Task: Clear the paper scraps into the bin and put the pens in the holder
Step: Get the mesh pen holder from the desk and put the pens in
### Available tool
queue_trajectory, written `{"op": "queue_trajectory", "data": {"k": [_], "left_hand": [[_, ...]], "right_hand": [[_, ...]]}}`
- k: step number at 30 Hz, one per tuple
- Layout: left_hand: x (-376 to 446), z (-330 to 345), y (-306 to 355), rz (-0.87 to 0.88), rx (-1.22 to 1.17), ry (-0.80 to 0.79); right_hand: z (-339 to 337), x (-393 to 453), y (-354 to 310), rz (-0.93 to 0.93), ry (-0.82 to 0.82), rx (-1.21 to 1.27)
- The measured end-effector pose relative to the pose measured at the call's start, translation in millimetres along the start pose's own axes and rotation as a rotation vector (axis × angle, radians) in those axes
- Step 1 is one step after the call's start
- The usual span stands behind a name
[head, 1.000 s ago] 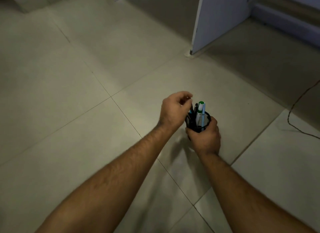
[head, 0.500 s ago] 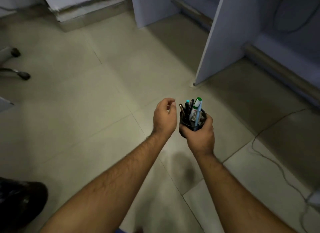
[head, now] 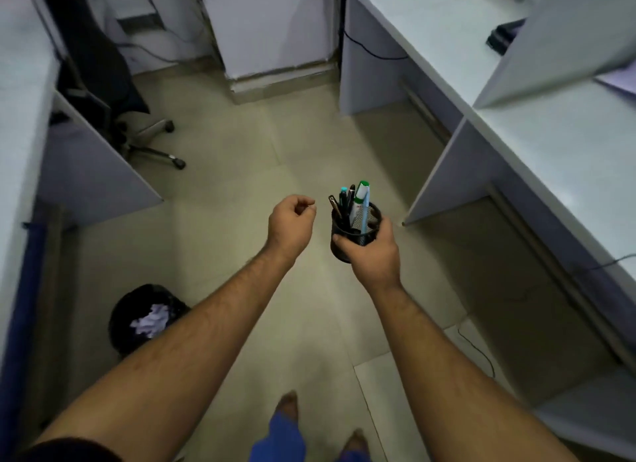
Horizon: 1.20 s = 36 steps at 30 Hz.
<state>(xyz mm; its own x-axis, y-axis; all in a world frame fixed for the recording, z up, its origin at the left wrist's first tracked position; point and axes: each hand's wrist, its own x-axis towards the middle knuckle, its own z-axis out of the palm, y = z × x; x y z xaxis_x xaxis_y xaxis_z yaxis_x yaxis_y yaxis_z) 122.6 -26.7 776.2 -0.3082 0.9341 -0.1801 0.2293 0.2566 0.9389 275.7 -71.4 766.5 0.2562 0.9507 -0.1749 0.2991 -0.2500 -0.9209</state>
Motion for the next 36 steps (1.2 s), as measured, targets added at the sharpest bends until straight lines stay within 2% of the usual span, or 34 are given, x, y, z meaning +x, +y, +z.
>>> {"op": "queue_trajectory", "data": {"k": [4,10,14,19,21,24,29,32,36], "left_hand": [[-20.4,-68.3,25.9,0.033,0.045,0.096],[-43.0,-171.5,13.0,-0.006,0.017,0.293],[-45.9,-256.0,-23.0,-0.080,0.008,0.423],[-38.6,-365.3,-80.0,-0.203,0.032,0.573],[-39.4,-402.4,-100.4,-0.225,0.130,0.587],[-36.1,-467.7,-140.0,-0.249,0.436,0.589],[-29.3,-565.0,-240.9,-0.386,0.754,0.657],[-37.6,-591.0,-287.2,-0.464,0.843,0.695],[-45.3,-597.1,-322.7,-0.443,0.941,0.705]], "right_hand": [[22.5,-34.6,-61.6,-0.091,-0.082,0.033],[92.1,-80.5,-110.1,-0.172,-0.264,0.016],[167.8,-110.9,-132.4,-0.210,-0.459,-0.096],[276.7,-150.1,-164.9,-0.234,-0.600,-0.154],[319.7,-163.2,-171.6,-0.260,-0.658,-0.172],[398.4,-185.7,-180.6,-0.316,-0.686,-0.221],[507.1,-219.6,-185.5,-0.394,-0.757,-0.259],[548.9,-234.4,-181.5,-0.392,-0.828,-0.244],[600.7,-252.2,-173.8,-0.356,-0.914,-0.242]]}}
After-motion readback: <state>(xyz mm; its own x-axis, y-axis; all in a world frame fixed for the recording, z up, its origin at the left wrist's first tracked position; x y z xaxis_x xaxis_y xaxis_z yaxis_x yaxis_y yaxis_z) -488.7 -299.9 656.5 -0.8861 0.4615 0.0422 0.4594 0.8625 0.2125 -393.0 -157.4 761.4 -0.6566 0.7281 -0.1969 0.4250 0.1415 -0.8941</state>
